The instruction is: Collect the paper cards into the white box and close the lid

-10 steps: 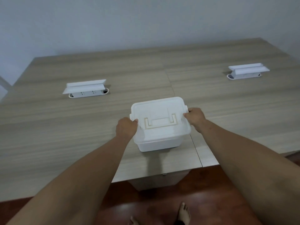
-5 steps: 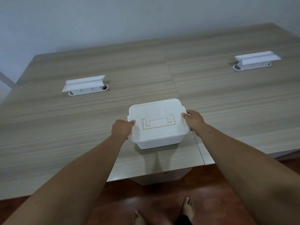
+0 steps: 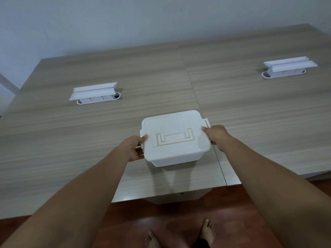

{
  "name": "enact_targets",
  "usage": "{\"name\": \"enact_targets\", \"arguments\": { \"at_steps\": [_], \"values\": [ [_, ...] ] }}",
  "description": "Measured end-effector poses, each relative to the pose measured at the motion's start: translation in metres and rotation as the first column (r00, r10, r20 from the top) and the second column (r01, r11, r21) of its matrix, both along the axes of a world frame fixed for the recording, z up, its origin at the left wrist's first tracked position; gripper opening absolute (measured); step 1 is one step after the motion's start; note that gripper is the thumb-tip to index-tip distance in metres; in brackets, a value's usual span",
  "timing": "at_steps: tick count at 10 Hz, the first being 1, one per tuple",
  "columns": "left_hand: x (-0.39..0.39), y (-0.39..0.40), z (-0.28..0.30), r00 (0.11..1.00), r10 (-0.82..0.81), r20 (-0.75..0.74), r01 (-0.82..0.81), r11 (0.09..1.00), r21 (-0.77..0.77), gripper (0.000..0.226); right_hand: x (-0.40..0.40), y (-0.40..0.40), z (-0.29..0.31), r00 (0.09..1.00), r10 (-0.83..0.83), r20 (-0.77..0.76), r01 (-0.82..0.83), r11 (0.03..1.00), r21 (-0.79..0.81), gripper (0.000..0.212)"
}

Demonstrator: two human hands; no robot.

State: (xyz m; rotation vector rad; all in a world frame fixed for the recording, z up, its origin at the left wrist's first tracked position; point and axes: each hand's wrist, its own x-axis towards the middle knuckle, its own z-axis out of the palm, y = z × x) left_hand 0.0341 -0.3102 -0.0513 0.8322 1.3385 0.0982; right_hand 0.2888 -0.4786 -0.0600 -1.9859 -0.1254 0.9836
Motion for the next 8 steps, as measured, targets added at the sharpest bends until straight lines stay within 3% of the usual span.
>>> {"name": "enact_targets", "arguments": {
  "at_steps": [1,2,3,4,5,6,7,8],
  "values": [
    [-0.001,-0.001,0.001,1.000,0.001,0.019,-0.001,1.000,-0.018,0.033,-0.006,0.006,0.006,0.970,0.097,0.221,-0.076,0.992,-0.104,0.032],
    [0.000,0.000,0.003,1.000,0.015,-0.011,-0.015,1.000,0.019,0.028,-0.013,0.008,0.006,0.936,0.132,0.327,-0.087,0.985,-0.150,0.029],
    [0.007,0.005,0.002,0.997,0.027,-0.076,-0.018,0.992,0.123,0.037,-0.016,0.009,0.006,0.924,0.130,0.361,-0.077,0.985,-0.157,0.029],
    [0.020,-0.004,0.005,0.942,0.046,-0.334,0.101,0.907,0.409,0.032,-0.018,0.011,0.002,0.896,0.163,0.412,-0.095,0.979,-0.180,0.025],
    [0.031,-0.022,0.008,0.856,0.037,-0.516,0.316,0.752,0.578,0.032,-0.028,0.011,0.002,0.855,0.195,0.481,-0.098,0.971,-0.218,0.019],
    [0.034,-0.027,0.006,0.830,0.017,-0.557,0.387,0.702,0.597,0.026,-0.028,0.012,-0.003,0.821,0.245,0.516,-0.137,0.961,-0.239,0.009],
    [0.032,-0.025,0.004,0.793,-0.029,-0.609,0.503,0.597,0.626,0.030,-0.027,0.007,0.007,0.853,0.253,0.457,-0.158,0.959,-0.236,0.013],
    [0.036,-0.029,-0.003,0.727,0.003,-0.687,0.637,0.371,0.676,0.052,-0.024,0.006,0.022,0.876,0.172,0.450,-0.131,0.984,-0.121,0.033]
  ]
}}
